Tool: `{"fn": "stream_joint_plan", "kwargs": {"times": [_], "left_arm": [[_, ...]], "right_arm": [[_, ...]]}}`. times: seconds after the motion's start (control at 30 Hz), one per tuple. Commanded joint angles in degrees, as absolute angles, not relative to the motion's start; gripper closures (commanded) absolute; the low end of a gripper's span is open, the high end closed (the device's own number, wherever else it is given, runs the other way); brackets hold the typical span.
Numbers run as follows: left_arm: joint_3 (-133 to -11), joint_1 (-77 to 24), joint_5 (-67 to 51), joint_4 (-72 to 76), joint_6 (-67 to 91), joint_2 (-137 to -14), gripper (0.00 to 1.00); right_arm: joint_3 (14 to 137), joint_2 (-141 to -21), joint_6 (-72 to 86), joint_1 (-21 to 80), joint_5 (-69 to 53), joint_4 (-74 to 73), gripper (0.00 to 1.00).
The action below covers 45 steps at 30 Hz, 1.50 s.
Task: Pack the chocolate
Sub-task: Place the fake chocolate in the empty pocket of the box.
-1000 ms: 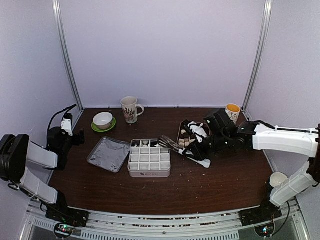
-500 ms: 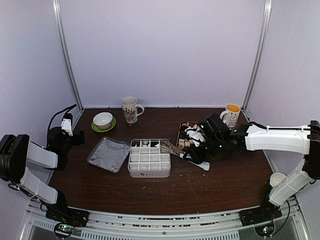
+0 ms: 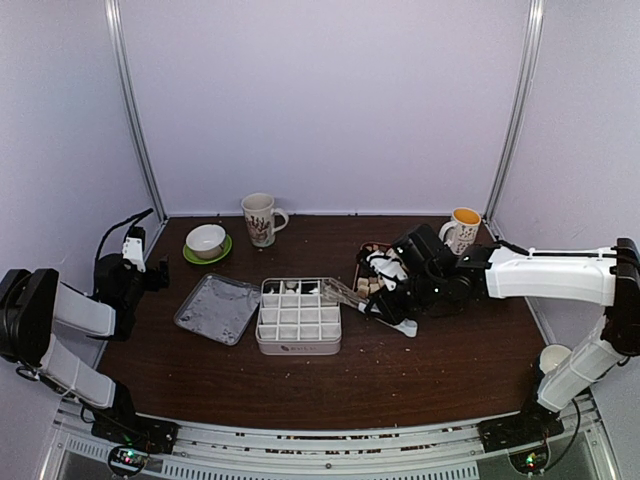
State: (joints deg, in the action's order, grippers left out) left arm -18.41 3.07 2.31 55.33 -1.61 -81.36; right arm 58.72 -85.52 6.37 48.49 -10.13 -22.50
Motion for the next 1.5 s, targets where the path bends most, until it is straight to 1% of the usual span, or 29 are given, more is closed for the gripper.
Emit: {"fn": "stream_joint_plan", "kwargs": {"times": [0.0, 0.33, 0.57, 0.7, 0.77, 1.47], "left_arm": [[-19.51, 3.45, 1.67, 56.75, -1.85, -81.64, 0.02], [-19.51, 3.50, 1.69, 56.77, -1.85, -81.65, 0.02], [-19.51, 3.52, 1.68, 56.77, -1.85, -81.65, 0.02], [-19.51, 3.52, 1.67, 56.76, -1.85, -81.65, 0.02], [-19.51, 3.46, 1.68, 56.78, -1.85, -81.65, 0.02], [-19.52, 3.52, 1.67, 56.78, -1.85, -81.64, 0.02]], "right_arm": [[61.20, -86.44, 5.78, 48.69, -9.00, -21.31, 0.81], [61.10, -86.97, 5.71, 48.69, -8.96, -21.21, 0.81], [61.13, -87.14, 5.99, 48.70, -8.88, -21.03, 0.77], [61.07, -86.93, 5.98, 48.69, -8.60, -21.01, 0.72], [61.04, -86.76, 6.00, 48.69, -8.45, -21.01, 0.71], [59.58, -83.49, 6.42, 48.69, -7.56, -18.99, 0.70]]}}
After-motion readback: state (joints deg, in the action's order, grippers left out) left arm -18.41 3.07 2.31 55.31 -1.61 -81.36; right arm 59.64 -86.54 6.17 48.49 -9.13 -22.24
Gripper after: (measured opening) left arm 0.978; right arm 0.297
